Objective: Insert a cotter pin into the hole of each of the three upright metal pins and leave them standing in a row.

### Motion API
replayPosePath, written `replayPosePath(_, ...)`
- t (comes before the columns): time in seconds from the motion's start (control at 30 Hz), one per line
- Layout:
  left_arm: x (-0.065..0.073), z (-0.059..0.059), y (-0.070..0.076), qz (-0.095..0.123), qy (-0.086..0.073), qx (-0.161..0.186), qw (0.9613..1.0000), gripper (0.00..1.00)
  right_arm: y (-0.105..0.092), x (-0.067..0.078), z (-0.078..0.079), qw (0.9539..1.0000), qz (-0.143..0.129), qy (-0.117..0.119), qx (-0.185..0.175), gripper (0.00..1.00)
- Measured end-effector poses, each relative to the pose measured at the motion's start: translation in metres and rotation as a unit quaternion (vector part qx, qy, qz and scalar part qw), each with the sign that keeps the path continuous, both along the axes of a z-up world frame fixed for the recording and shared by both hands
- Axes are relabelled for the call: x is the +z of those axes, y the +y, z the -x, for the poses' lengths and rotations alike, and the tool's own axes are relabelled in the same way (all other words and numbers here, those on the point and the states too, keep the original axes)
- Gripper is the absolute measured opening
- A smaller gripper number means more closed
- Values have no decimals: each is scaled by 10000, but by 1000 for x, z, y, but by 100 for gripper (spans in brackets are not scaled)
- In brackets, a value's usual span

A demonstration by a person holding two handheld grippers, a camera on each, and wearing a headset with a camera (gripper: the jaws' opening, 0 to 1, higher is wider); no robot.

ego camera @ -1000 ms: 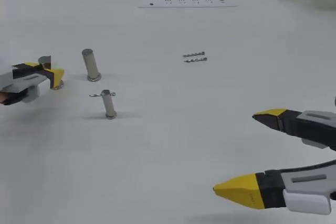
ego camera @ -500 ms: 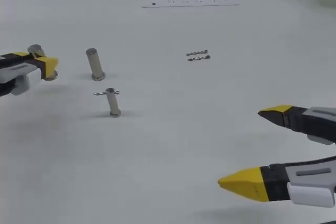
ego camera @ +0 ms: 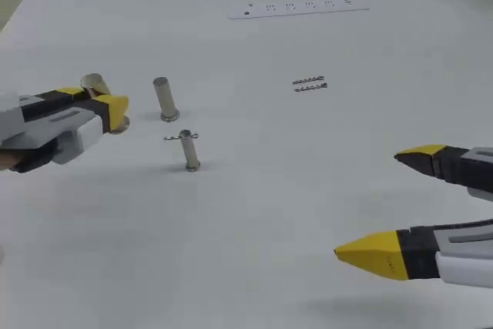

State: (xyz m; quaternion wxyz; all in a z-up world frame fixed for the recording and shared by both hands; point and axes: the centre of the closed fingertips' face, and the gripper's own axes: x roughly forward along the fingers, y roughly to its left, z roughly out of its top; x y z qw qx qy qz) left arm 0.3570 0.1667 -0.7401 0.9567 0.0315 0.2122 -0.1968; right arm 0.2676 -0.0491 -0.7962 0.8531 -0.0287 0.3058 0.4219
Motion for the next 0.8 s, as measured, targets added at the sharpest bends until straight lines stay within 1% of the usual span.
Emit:
replayPosePath(0.07,4,8,-13,-30,-47,-165,9998,11,-1,0,0,10000,-42,-7,-40,94)
replayPosePath(0.1,3,12,-20,4,-29,-221,9998,11,-1,0,0,10000,-59,-7,-45,93)
replayPosePath(0.17,0,17,-29,87,40,-269,9996,11,-2,0,2,10000,-63,-15,-39,94)
replayPosePath(0.27,-6,26,-43,135,144,-350,9992,11,-3,0,4,10000,-57,-44,-37,94)
replayPosePath(0.3,-11,23,-39,129,164,-383,9990,11,-4,0,4,10000,-74,-36,-55,94)
replayPosePath(0.33,-16,24,-42,69,169,-441,9989,11,-5,1,5,9999,-128,-32,-101,94)
replayPosePath(0.37,-16,29,-48,14,172,-471,9987,11,-5,1,5,9998,-150,-43,-119,94)
replayPosePath(0.4,-20,32,-54,-134,165,-567,9982,11,-6,1,6,9998,-145,-43,-133,94)
replayPosePath(0.43,-24,34,-58,-163,204,-628,9977,11,-7,0,6,9998,-136,-48,-148,94)
replayPosePath(0.47,-27,35,-61,-151,256,-664,9973,11,-8,-1,6,9998,-130,-51,-166,94)
replayPosePath(0.53,-35,36,-69,-134,307,-737,9967,11,-11,-2,7,9997,-125,-42,-210,94)
replayPosePath(0.57,-40,37,-73,-51,392,-736,9965,11,-13,-2,7,9996,-152,-37,-252,94)
replayPosePath(0.6,-43,37,-76,-32,415,-768,9962,11,-13,-2,8,9994,-190,-24,-274,94)
replayPosePath(0.63,-47,38,-82,-38,418,-888,9952,11,-13,-1,9,9994,-213,-14,-275,94)
replayPosePath(0.7,-53,41,-91,-205,412,-1100,9929,11,-14,-3,12,9994,-194,4,-276,94)
replayPosePath(0.8,-58,41,-100,-176,469,-1180,9918,11,-15,-4,13,9993,-219,39,-302,94)
